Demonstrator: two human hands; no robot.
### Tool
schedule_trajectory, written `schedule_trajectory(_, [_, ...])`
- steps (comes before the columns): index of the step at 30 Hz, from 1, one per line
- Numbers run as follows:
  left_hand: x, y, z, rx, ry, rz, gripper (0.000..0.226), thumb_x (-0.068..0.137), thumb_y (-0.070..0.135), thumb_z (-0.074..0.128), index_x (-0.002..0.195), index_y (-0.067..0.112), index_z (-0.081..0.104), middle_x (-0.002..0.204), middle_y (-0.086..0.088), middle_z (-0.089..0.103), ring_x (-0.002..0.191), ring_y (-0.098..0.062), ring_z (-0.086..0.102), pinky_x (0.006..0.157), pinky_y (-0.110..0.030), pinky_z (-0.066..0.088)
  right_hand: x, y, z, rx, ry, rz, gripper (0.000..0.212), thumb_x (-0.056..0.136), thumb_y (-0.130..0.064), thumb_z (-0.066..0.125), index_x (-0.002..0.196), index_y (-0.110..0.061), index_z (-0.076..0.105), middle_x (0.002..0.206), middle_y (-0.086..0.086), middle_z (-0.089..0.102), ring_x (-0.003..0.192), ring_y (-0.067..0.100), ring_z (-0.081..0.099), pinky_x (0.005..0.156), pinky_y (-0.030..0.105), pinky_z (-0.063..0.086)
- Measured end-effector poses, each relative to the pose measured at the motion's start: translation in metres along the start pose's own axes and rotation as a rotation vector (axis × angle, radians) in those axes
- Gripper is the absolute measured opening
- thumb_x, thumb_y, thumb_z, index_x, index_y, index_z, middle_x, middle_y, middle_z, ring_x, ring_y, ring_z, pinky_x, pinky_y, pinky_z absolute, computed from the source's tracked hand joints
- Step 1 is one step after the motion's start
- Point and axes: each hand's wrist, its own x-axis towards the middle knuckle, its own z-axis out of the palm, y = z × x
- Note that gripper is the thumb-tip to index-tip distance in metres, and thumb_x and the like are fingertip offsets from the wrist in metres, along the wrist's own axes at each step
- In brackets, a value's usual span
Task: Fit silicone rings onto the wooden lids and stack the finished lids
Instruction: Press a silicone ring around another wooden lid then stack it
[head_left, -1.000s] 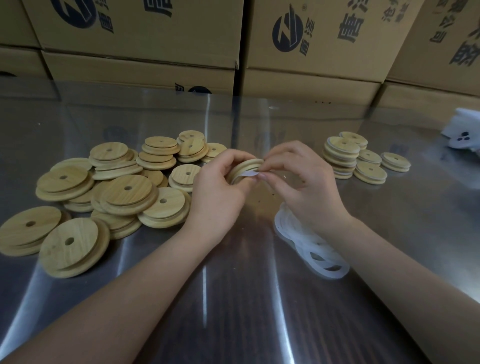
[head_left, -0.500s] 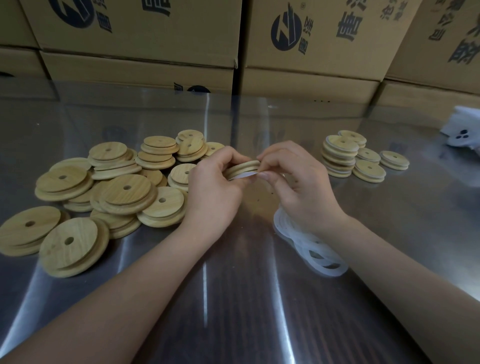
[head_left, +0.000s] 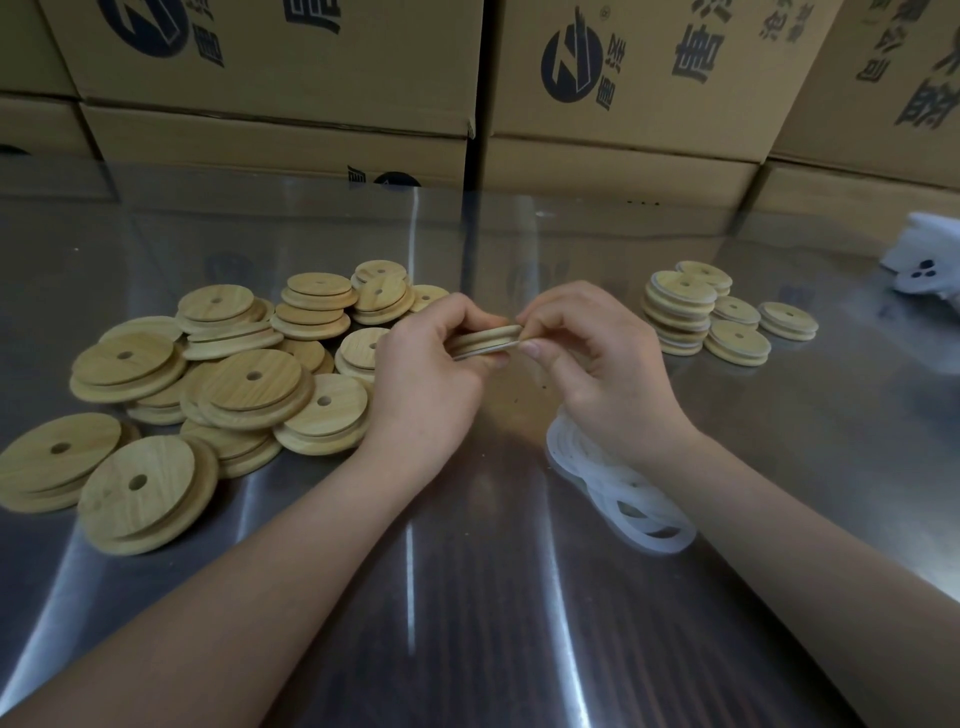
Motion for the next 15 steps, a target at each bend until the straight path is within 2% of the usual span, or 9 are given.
schedule_trajectory(15, [-0.0039, -0.0006, 0.0012, -0.023, -0.021, -0.008, 0.024, 0.077, 0.003, 0.078, 0.082, 0.024, 0.068, 0.078, 0.014, 0.068, 0.078, 0.002, 0.064, 0.074, -0.015, 0.049, -0.0015, 0.0026, 0.0007, -0.042, 0.003, -0.031, 0.008, 0.080, 0.010, 0.069, 0.081, 0.002, 0.067, 0.087, 0.012, 0.063, 0.084, 0.023, 0.061, 0.074, 0.037, 0.051])
